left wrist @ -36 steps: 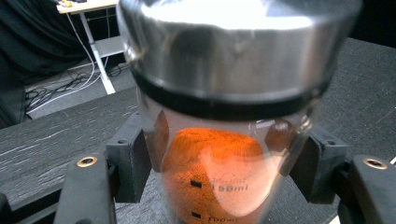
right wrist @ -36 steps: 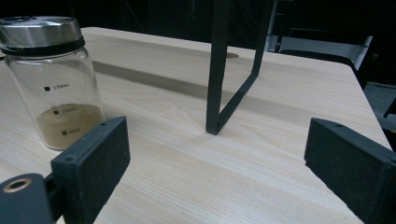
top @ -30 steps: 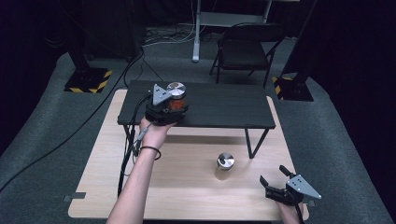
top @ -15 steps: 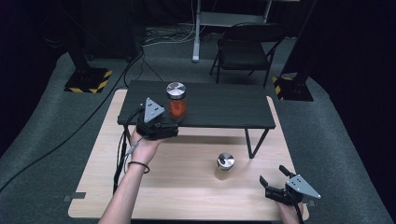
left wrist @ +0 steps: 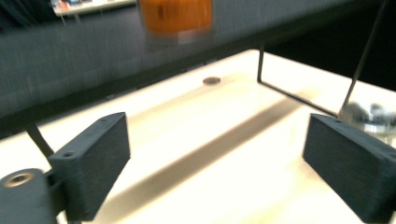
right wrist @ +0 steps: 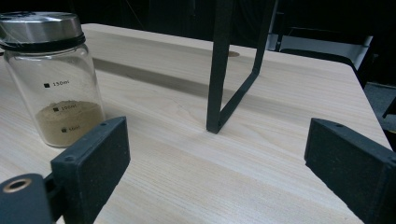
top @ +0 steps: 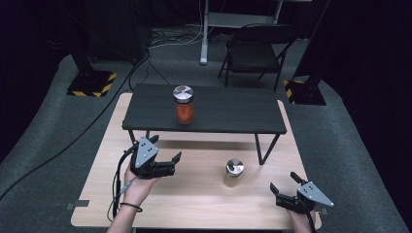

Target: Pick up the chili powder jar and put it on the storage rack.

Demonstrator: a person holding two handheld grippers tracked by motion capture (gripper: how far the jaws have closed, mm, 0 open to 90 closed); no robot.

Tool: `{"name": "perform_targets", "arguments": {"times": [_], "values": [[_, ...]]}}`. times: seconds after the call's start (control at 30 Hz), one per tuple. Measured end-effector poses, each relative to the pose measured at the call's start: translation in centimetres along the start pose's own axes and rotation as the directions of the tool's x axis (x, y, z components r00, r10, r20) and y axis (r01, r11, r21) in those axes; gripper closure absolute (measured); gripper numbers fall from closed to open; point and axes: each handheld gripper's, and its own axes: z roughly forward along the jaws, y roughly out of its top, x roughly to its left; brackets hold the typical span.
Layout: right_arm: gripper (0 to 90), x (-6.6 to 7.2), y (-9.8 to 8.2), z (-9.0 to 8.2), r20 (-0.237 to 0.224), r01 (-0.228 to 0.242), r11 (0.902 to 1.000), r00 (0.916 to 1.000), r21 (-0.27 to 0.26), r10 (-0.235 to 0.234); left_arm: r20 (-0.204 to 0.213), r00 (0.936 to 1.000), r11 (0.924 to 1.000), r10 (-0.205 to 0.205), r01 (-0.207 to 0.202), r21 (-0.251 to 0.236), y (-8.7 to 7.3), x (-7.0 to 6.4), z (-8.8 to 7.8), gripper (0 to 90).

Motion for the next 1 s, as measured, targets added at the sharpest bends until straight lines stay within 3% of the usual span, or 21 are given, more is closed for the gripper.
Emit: {"name": "perform_targets", "arguments": {"times": [0.13, 0.27, 0.37, 0.5, 0.57, 0.77, 1.0], "values": [[5.8, 0.0, 0.0, 0.0, 0.001, -0.002, 1.0, 1.0, -0.002, 0.002, 0.005, 0.9998, 0.9998, -0.022, 0.022, 0.001, -2.4, 0.4, -0.3, 3.2], [5.8, 0.1, 0.0, 0.0, 0.004, 0.0, 1.0, 1.0, -0.002, 0.0, -0.034, 0.9991, 0.9993, 0.024, -0.023, 0.028, -4.8, -0.3, -0.7, 2.6], [5.8, 0.1, 0.0, 0.0, 0.003, 0.0, 1.0, 1.0, -0.001, 0.0, -0.029, 0.9995, 0.9993, -0.011, 0.012, 0.034, -6.8, 0.1, -0.9, 2.6], [5.8, 0.1, 0.0, 0.0, 0.005, 0.004, 1.0, 1.0, -0.003, -0.004, -0.009, 0.9998, 0.9989, -0.018, 0.019, 0.042, -8.5, 0.7, -1.2, 2.6], [5.8, 0.1, 0.0, 0.0, 0.003, 0.0, 1.0, 1.0, -0.001, 0.0, 0.008, 0.9999, 0.9985, -0.007, 0.007, 0.054, -9.1, 1.0, -1.4, 2.8], [5.8, 0.2, 0.0, 0.0, 0.004, 0.002, 1.0, 1.0, -0.001, -0.002, 0.007, 0.9999, 0.9985, -0.008, 0.008, 0.053, -10.7, 1.4, -1.8, 3.3], [5.9, 0.1, 0.2, 0.0, -0.004, 0.006, 0.9999, 1.0, 0.009, -0.006, -0.026, 0.9995, 0.9971, -0.019, 0.021, 0.074, -11.8, 1.8, -2.3, 3.6]]}}
